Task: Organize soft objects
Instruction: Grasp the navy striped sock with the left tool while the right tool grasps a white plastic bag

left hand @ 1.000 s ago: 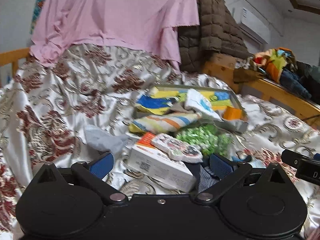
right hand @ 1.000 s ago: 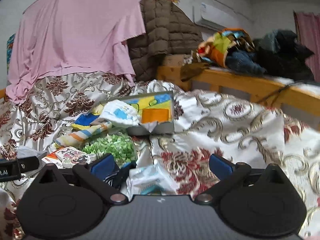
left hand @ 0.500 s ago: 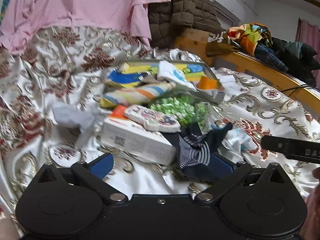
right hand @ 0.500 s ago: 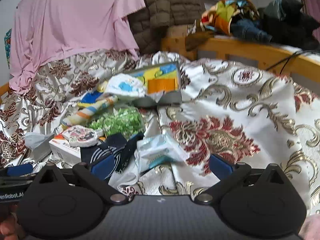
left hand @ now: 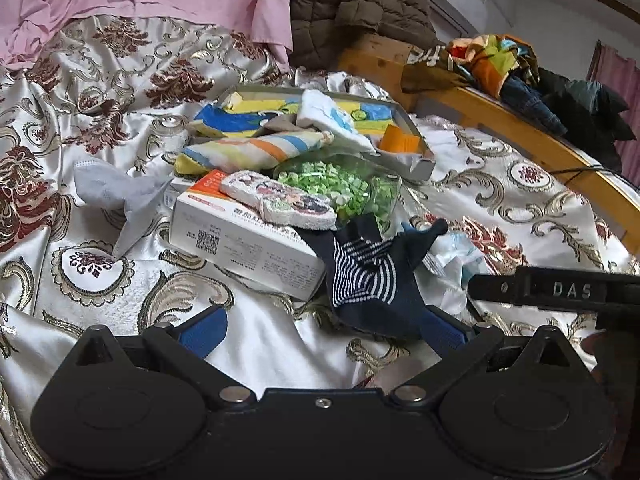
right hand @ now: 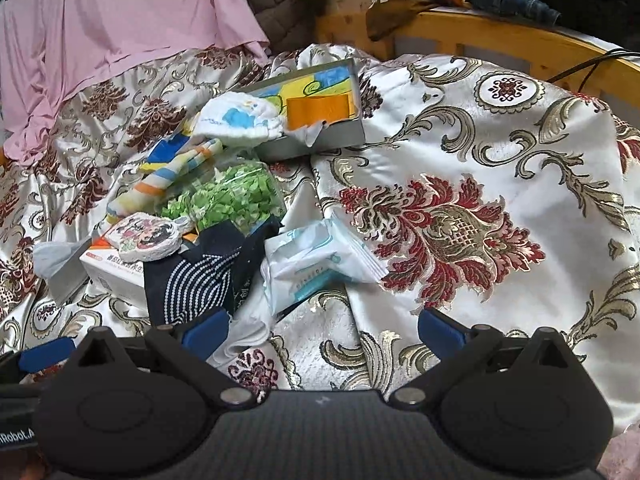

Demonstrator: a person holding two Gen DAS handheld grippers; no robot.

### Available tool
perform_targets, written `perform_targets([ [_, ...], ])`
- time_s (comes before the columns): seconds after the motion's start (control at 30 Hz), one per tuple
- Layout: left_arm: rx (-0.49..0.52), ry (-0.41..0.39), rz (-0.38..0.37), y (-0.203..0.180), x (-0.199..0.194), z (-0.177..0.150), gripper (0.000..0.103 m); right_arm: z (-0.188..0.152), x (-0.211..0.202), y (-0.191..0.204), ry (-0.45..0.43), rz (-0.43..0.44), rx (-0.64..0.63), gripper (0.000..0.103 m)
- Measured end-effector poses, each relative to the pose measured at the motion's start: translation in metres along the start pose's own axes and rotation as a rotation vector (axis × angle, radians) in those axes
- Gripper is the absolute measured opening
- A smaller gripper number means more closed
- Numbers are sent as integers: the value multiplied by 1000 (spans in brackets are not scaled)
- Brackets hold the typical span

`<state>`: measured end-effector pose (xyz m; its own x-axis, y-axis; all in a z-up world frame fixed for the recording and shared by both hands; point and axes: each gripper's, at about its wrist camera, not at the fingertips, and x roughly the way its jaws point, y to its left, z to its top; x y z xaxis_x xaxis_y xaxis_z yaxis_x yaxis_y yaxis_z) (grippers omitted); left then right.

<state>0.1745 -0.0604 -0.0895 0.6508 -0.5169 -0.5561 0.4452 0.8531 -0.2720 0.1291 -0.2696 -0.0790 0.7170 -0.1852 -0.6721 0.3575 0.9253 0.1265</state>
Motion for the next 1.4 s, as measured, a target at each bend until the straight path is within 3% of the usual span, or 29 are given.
perform_targets([
  [0.13,-11,8,-36,-3,7,5,102,9,5,-1,2,0,-13,103],
  [0.43,106,49,-73,-17,36,14,102,37,34,-1,47,42,-155,103],
  [0.67,46,90,-130,-10,60,18,102,50,57,-3,101,86,-229,103],
  [0.83,-10,109,-220,-2,71,14,101,57,71,-11,117,88,-282,103],
  [1.03,-90,88,-254,12,74,8,92,54,78,-14,144,115,-276,103],
  [1.3,-85,86,-251,13,75,5,74,51,80,-5,143,134,-321,102],
  [1.4,-90,83,-241,14,75,4,65,51,80,-3,142,136,-328,97],
])
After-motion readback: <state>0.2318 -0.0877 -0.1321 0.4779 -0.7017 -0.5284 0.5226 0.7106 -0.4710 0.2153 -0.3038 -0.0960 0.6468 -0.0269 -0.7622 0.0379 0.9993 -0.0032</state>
